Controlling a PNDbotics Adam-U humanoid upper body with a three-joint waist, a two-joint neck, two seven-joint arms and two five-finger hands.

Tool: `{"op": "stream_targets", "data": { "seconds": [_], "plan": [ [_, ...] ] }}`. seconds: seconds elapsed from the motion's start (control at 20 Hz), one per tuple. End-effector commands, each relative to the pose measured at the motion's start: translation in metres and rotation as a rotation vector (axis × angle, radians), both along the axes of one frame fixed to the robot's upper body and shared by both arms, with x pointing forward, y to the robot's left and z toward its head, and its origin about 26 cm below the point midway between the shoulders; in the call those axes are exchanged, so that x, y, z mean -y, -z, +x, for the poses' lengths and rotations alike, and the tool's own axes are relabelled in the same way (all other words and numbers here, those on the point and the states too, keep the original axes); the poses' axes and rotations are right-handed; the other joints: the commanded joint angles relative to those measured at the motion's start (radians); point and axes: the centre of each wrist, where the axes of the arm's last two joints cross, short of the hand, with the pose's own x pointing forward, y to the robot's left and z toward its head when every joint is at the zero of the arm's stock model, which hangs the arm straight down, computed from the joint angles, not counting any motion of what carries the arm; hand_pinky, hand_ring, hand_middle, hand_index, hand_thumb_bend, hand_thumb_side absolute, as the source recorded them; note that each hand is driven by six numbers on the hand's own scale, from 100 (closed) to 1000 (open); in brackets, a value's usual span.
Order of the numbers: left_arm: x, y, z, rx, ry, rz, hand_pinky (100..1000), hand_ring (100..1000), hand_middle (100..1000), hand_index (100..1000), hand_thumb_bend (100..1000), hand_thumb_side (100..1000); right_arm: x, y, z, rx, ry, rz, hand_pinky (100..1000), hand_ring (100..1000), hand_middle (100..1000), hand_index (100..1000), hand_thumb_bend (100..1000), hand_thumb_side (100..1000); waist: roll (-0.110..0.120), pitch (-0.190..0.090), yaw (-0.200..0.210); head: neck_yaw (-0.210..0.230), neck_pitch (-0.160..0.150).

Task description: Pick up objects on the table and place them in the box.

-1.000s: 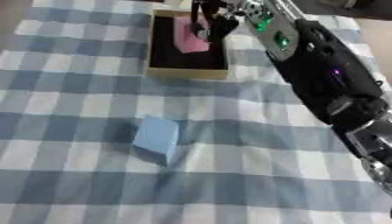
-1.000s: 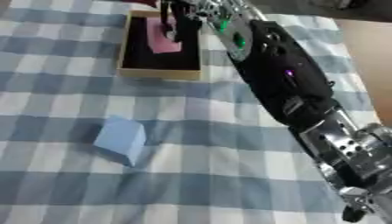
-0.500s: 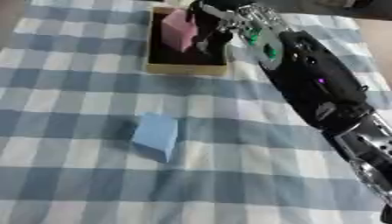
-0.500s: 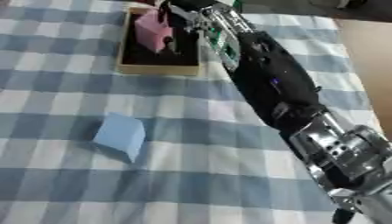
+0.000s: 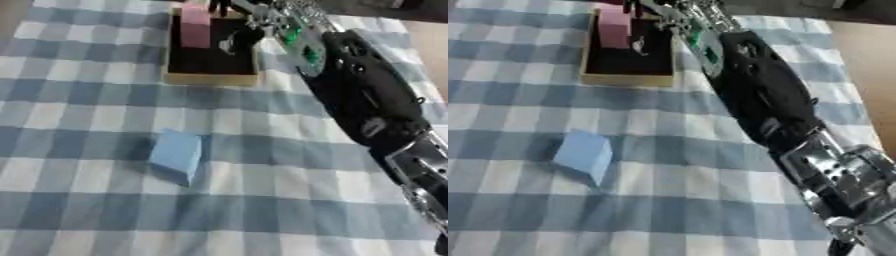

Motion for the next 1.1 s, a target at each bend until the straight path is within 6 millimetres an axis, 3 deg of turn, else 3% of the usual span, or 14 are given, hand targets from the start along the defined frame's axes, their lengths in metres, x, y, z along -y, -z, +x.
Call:
{"op": "stream_targets", "data": {
  "seconds": [0.05,0.3,0.35,0.4,0.45,0.55,0.7,1.05,1.1],
  "plan": [
    [0.001,-0.013,-0.002,0.016,0.012,0.062,701,618,629,868,100,924,0.013,-0.038,-0.021,0.088,-0.024,0.056,823,820,614,787,186,246,0.011,-0.028,-0.004,0.011,-0.004],
    [0.001,-0.041,0.001,-0.021,-0.052,0.319,700,619,634,864,100,913,0.032,-0.072,-0.067,0.191,-0.117,0.135,825,817,601,791,125,343,0.015,-0.03,-0.018,0.035,0.003],
    [0.004,-0.049,0.002,-0.031,-0.062,0.382,698,606,634,864,100,913,0.035,-0.077,-0.078,0.207,-0.137,0.152,825,817,604,794,100,463,0.016,-0.03,-0.021,0.039,0.003],
    [0.006,-0.057,0.003,-0.056,-0.073,0.468,698,623,637,862,100,904,0.04,-0.081,-0.088,0.226,-0.156,0.168,826,817,599,796,116,409,0.017,-0.029,-0.025,0.042,0.002],
    [0.008,-0.064,0.004,-0.089,-0.097,0.547,698,623,637,861,100,903,0.044,-0.084,-0.098,0.239,-0.175,0.182,826,817,598,796,114,422,0.018,-0.028,-0.029,0.045,0.002],
    [0.015,-0.078,0.005,-0.16,-0.133,0.71,700,639,648,859,122,898,0.051,-0.087,-0.117,0.264,-0.205,0.216,826,816,594,793,118,577,0.021,-0.026,-0.037,0.052,0.0],
    [0.028,-0.09,0.007,-0.265,-0.147,0.981,709,674,672,868,169,932,0.063,-0.089,-0.143,0.305,-0.234,0.285,825,813,585,792,100,712,0.027,-0.02,-0.051,0.063,-0.003],
    [0.056,-0.103,0.01,-0.454,-0.073,1.411,745,741,735,896,323,885,0.084,-0.082,-0.189,0.437,-0.238,0.482,818,800,561,773,151,706,0.036,-0.008,-0.078,0.077,-0.007],
    [0.06,-0.104,0.01,-0.469,-0.063,1.449,754,753,745,901,394,864,0.087,-0.081,-0.192,0.45,-0.232,0.5,817,799,560,772,155,702,0.037,-0.008,-0.081,0.079,-0.008]
  ]
}}
